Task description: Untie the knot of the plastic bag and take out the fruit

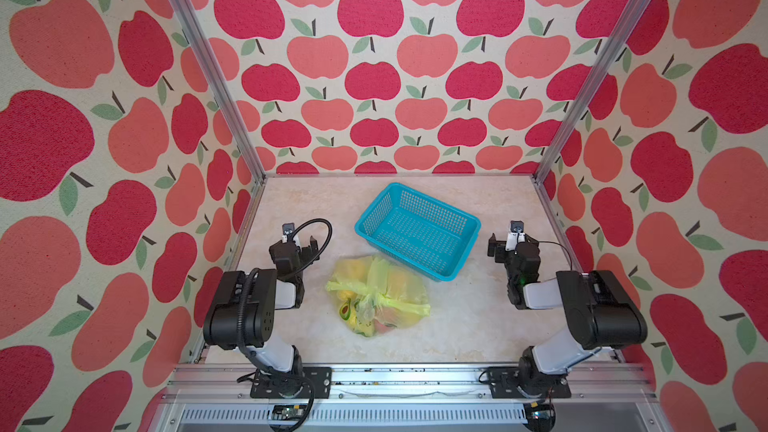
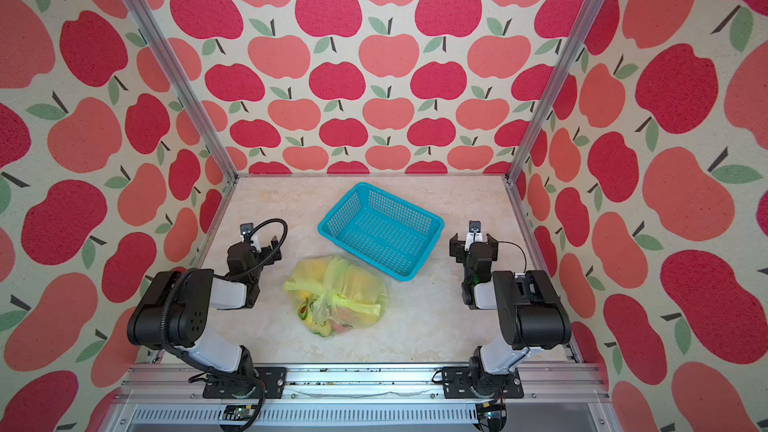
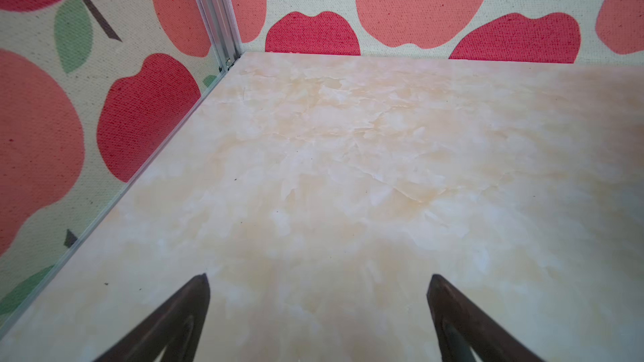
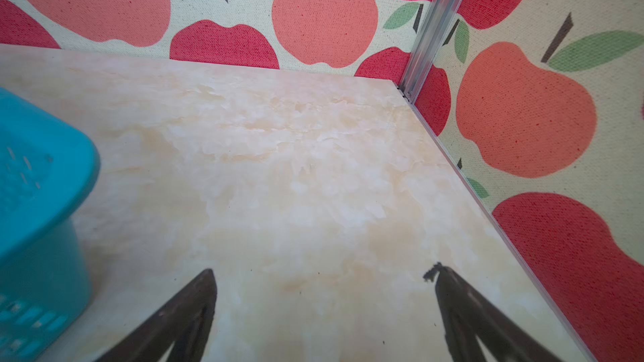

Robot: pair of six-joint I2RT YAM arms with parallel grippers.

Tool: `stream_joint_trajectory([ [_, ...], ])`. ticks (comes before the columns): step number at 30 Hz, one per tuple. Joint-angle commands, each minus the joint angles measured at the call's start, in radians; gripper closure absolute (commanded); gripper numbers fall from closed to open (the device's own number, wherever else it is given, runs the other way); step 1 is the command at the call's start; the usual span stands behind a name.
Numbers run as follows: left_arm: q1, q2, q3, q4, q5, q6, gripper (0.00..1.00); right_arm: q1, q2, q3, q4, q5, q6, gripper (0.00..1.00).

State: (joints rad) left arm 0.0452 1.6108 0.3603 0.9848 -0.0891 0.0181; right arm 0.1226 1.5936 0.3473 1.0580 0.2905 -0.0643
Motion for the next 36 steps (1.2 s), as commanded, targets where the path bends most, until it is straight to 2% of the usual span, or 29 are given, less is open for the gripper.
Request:
stream_joint_trajectory([
  [1,0.004,0.003,0.007,0.011,0.013,0.003,0.01,0.012,0.013,-0.019,0.041,0.022,-0.023,0.01],
  [5,0.013,0.003,0.012,-0.001,0.03,0.0,0.01,0.012,0.013,-0.018,0.038,0.022,-0.023,0.01],
  [8,0.058,-0.008,0.03,-0.056,0.129,-0.023,0.01,0.013,0.013,-0.018,0.037,0.022,-0.023,0.01],
  [9,0.052,-0.004,0.026,-0.04,0.128,-0.017,0.01,0.012,0.013,-0.019,0.037,0.022,-0.023,0.01],
  [17,0.03,-0.002,0.019,-0.024,0.101,0.006,0.01,0.013,0.011,-0.03,0.064,0.012,-0.03,0.01],
  [20,0.023,-0.003,0.013,-0.011,0.089,0.007,0.01,0.019,-0.052,-0.072,0.086,0.034,-0.029,0.01],
  [25,-0.028,-0.054,-0.032,0.055,-0.041,0.032,0.01,0.048,-0.19,-0.12,0.067,0.132,-0.038,0.01],
  [28,-0.131,-0.229,0.017,-0.146,-0.222,0.095,0.01,0.055,-0.35,-0.087,-0.161,0.13,0.009,0.01],
  [30,-0.171,-0.346,0.063,-0.298,-0.284,0.006,0.01,0.052,-0.476,-0.035,-0.364,0.095,0.066,0.01],
  [31,-0.178,-0.392,0.081,-0.373,-0.269,-0.029,0.01,0.049,-0.53,-0.006,-0.465,0.084,0.11,0.01],
  [32,-0.185,-0.458,0.1,-0.456,-0.203,-0.062,0.01,0.042,-0.591,0.039,-0.599,0.064,0.168,0.01],
  [34,-0.188,-0.584,0.128,-0.596,-0.078,-0.206,0.01,0.006,-0.676,0.142,-0.86,-0.023,0.29,0.01],
  [35,-0.188,-0.644,0.138,-0.659,0.039,-0.227,0.01,-0.015,-0.712,0.173,-0.934,-0.095,0.353,0.01],
  [36,-0.189,-0.697,0.129,-0.664,0.166,-0.191,0.01,-0.036,-0.743,0.175,-0.927,-0.2,0.39,0.01],
])
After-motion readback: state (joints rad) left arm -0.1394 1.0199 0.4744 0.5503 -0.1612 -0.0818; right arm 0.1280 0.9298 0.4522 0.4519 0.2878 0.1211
